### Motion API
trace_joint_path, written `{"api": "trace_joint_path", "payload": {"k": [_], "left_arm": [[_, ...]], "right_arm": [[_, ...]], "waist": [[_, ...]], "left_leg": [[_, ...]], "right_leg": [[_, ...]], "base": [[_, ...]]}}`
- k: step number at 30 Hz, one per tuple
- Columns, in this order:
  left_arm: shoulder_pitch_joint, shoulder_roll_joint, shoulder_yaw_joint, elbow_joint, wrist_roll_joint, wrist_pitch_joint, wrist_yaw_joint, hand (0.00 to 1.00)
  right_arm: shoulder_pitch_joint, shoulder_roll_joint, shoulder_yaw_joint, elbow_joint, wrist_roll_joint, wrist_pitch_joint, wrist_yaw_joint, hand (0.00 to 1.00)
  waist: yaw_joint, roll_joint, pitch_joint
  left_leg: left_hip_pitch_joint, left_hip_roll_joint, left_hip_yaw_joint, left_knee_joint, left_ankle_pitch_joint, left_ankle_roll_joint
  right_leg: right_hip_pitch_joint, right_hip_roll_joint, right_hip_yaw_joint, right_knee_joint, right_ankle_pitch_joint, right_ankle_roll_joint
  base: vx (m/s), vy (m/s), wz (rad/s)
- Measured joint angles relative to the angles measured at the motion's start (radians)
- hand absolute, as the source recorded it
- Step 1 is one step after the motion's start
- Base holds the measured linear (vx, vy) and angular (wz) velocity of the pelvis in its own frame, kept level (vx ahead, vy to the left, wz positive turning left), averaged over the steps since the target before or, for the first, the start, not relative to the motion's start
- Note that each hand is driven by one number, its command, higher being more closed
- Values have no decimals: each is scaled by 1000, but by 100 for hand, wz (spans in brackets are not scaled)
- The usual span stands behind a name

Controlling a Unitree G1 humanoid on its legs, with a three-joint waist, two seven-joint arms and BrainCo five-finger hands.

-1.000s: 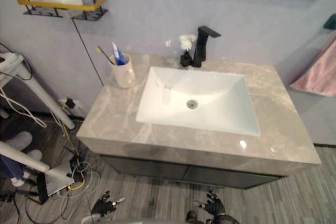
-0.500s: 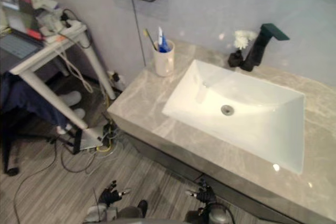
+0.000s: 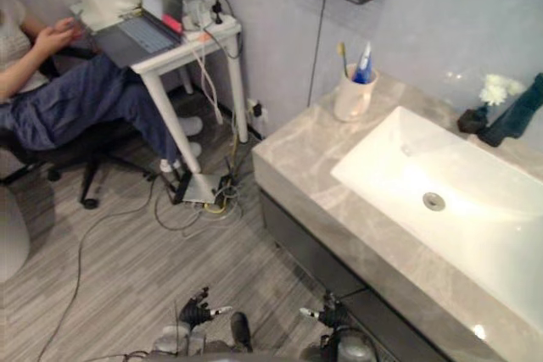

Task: Organize washtable

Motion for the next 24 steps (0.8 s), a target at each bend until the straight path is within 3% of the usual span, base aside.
{"api": "trace_joint_path", "payload": {"k": [3, 4, 5, 6, 7, 9, 11, 12, 14, 16, 17, 19, 20, 22, 24], "left_arm": [[-2, 22, -1, -4, -2, -1, -6, 0], [-6, 24, -5, -5, -4, -2, -11, 0], [-13, 25, -9, 6, -4, 0, -11, 0], [-22, 24, -12, 26, -4, 2, -13, 0], [-25, 27, -11, 31, -4, 2, -13, 0], [-25, 33, -6, 31, -5, 2, -11, 0], [-28, 22, 3, 32, -5, 2, -12, 0], [-25, 17, 8, 32, -5, 2, -12, 0], [-24, 1, 39, 31, -4, 1, -14, 0], [-28, -10, 61, 17, -5, -1, -13, 0], [-34, -24, 83, 18, -5, 0, -9, 0], [-40, -57, 79, 16, -5, 0, -10, 0], [-41, -62, 77, 14, -5, 2, -10, 0], [-35, -63, 57, 15, -5, 4, -12, 0], [-44, -47, 11, 14, -4, 5, -14, 0]], "right_arm": [[-7, 11, 1, 30, -10, 6, -5, 0], [-1, 8, 1, 30, -10, 8, -5, 0], [-1, 6, -2, 26, -11, 9, -4, 0], [-10, -5, -1, 17, -10, 5, -3, 0], [-8, -13, 0, 22, -10, 6, -4, 0], [-7, -7, 2, 18, -10, 4, -4, 0], [-6, -6, 1, 10, -8, 4, -4, 0], [0, -7, 1, 0, -8, 3, -3, 0], [12, 1, 1, -12, -8, 3, -3, 0], [21, 12, 2, -17, -9, 6, -3, 0], [9, 11, -6, -22, -10, 7, -2, 0], [-14, 0, -25, -32, -8, 7, -5, 0], [-19, 2, -24, -32, -8, 7, -5, 0], [-19, 14, -25, -36, -8, 6, -4, 0], [-22, 19, -27, -35, -7, 5, -5, 0]], "waist": [[1, -46, -2], [0, -57, 2], [-3, -50, 6], [-8, -33, 12], [-14, -19, 22], [-14, -24, 23], [-18, -24, 24], [-21, -24, 24], [-17, -37, 24], [-2, -56, 19], [3, -51, 25], [1, 3, 27], [-3, 15, 29], [-20, 9, 34], [-32, 2, 34]], "left_leg": [[-4, -70, -41, 9, -27, 31], [-4, -90, -85, 21, -36, 44], [-5, -94, -114, 35, -35, 52], [-5, -85, -165, 70, -46, 68], [-5, -67, -219, 102, -65, 80], [2, -61, -302, 126, -75, 83], [24, -66, -382, 138, -86, 75], [44, -74, -428, 139, -99, 55], [67, -104, -510, 147, -119, 29], [41, -137, -547, 218, -181, 19], [-11, -92, -463, 307, -254, 8], [-73, 22, -297, 362, -253, -38], [-75, 33, -260, 359, -244, -50], [-58, 71, -128, 348, -229, -73], [-56, 103, 23, 350, -223, -69]], "right_leg": [[6, -70, -42, 74, -59, 70], [-19, -106, -25, 194, -62, 71], [-57, -119, 7, 294, -57, 65], [-136, -103, 106, 456, -30, 6], [-167, -32, 214, 487, -80, -2], [-218, 51, 316, 489, -124, -15], [-265, 118, 418, 468, -132, -5], [-282, 150, 487, 443, -129, 1], [-290, 139, 513, 394, -126, -1], [-283, 93, 482, 301, -41, -21], [-266, 75, 409, 277, 17, -29], [-237, 89, 310, 231, 16, -34], [-221, 89, 292, 225, 16, -34], [-150, 84, 236, 203, 16, -35], [-110, 78, 187, 194, 16, -35]], "base": [[151, 99, 64], [189, 32, 78], [221, 48, 90], [254, 61, 107], [271, 48, 113], [265, -34, 127], [282, -76, 139], [268, -113, 149], [188, -109, 153], [201, -194, 126], [198, -257, 142], [183, -229, 128], [166, -152, 89], [121, -88, 101], [119, -52, 98]]}}
